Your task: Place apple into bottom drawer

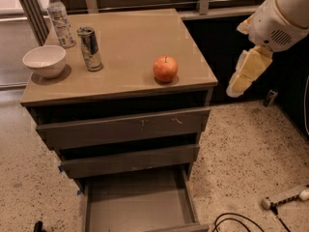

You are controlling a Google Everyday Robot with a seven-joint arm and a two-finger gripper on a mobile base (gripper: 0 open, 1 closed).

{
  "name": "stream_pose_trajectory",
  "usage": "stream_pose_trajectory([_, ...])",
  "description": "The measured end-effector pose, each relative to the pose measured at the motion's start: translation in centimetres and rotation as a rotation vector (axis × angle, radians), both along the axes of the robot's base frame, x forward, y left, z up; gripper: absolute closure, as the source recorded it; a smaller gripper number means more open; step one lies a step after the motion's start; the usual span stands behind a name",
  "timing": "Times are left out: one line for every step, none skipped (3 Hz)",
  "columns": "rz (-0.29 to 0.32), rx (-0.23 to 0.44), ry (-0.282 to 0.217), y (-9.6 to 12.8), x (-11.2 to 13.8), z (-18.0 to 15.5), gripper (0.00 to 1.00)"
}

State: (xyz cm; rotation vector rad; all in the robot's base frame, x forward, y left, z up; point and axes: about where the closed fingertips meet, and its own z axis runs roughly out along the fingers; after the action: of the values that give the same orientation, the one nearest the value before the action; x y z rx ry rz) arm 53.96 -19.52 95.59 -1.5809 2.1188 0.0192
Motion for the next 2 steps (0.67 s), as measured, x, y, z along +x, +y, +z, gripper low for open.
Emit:
stream_pose_trajectory([-0.018,0.097,-0.068,0.5,4.4,-0.3,0.00])
stream_pose_trajectory([0.006,0.231,-0.126,3.0,10.4,-0.3,0.00])
